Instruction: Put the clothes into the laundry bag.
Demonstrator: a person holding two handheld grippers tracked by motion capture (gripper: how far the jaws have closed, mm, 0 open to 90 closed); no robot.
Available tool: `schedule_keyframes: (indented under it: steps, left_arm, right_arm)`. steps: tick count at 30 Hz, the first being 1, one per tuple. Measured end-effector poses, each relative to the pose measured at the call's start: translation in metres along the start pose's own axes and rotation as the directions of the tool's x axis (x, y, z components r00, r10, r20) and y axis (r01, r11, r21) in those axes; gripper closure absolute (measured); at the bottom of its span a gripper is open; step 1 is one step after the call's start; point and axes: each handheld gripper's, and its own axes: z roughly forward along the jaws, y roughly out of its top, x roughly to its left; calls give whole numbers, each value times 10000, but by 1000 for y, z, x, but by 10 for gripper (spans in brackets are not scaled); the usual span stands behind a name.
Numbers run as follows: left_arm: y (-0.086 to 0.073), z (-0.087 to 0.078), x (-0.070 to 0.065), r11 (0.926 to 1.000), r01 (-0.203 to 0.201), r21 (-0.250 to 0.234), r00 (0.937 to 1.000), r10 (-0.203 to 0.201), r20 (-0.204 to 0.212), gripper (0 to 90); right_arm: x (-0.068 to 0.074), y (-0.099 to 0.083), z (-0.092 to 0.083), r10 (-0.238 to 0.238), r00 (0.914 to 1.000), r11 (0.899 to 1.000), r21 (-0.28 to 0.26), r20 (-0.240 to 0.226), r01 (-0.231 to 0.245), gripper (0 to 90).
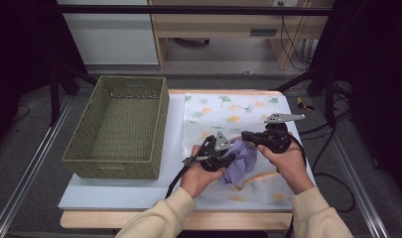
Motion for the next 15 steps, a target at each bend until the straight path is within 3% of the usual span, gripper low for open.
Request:
schedule_keyframes:
  steps: [6, 15]
  left_arm:
    - [-8, 14, -2, 9998, -181, 103, 9989, 185, -438, 727]
    - [-21, 29, 4, 9989, 262, -381, 9962, -292, -814, 672]
  right_arm:
    - [1, 0, 1, -116, 9999, 9999, -28, -79, 116, 892]
    - [0, -8, 5, 10, 9999, 9999, 111, -121, -8, 893]
